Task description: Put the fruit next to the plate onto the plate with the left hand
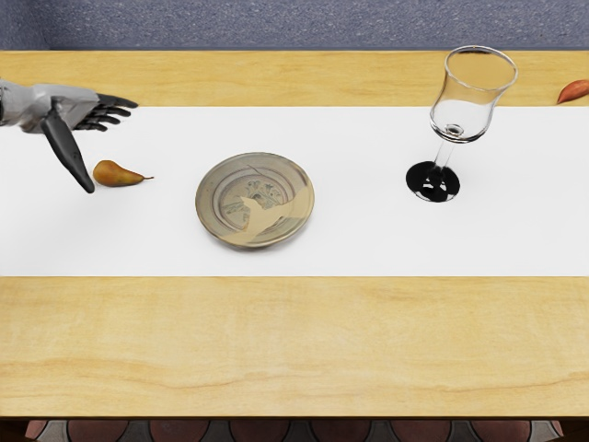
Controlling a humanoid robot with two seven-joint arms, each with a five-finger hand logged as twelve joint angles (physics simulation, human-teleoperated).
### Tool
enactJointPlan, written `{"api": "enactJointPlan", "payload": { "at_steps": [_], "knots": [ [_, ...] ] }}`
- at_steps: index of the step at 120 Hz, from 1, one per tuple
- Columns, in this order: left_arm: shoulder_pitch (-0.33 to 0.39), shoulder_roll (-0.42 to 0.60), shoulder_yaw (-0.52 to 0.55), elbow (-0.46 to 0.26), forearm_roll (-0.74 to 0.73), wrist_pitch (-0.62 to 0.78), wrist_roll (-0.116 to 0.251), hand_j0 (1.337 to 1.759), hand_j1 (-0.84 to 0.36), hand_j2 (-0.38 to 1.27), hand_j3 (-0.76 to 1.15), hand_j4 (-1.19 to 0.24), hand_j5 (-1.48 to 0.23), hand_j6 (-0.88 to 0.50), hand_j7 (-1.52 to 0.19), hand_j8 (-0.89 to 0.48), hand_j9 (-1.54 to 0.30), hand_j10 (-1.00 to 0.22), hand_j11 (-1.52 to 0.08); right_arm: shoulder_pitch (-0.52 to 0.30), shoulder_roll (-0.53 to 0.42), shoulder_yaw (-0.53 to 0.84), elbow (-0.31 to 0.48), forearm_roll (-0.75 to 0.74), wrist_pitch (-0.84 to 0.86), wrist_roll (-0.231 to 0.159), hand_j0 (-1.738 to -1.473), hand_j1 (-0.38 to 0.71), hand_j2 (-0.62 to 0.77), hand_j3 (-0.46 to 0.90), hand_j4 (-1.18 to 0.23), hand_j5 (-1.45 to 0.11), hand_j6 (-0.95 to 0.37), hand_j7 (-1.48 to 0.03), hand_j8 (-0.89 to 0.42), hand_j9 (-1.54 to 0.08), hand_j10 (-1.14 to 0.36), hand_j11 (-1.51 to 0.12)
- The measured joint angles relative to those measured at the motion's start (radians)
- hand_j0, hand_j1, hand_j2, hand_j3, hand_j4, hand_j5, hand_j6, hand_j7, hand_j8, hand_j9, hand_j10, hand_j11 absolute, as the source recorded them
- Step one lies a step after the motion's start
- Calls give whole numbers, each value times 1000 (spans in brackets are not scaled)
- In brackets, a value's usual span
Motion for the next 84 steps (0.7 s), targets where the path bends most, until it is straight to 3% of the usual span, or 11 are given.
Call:
{"api": "enactJointPlan", "payload": {
  "at_steps": [26, 49, 84],
  "knots": [
    [-11, -14, 61, -16, 190, 0, 0, 1658, 349, 1, 0, -4, 0, -4, 0, -4, 0, -3, 0, 0, 0, 0, 0, 0, 0, 0, -1658, -314, -6, 0, -30, -38, -30, -38, -30, -38, -29, -38],
    [-74, -38, 224, -57, 216, 0, 0, 1658, 349, 1, 0, -4, -1, -5, 0, -4, 0, -3, 0, 0, 0, 0, 0, 0, 0, -1, -1658, -314, -6, 0, -30, -38, -30, -38, -29, -38, -29, -38],
    [-115, -72, 286, -50, 223, 37, 1, 1658, 349, 0, 0, -3, 0, -4, 0, -4, 0, -3, 0, 0, 0, 0, 0, 0, 0, -1, -1658, -314, -6, 0, -30, -38, -30, -38, -30, -38, -29, -38]
  ]
}}
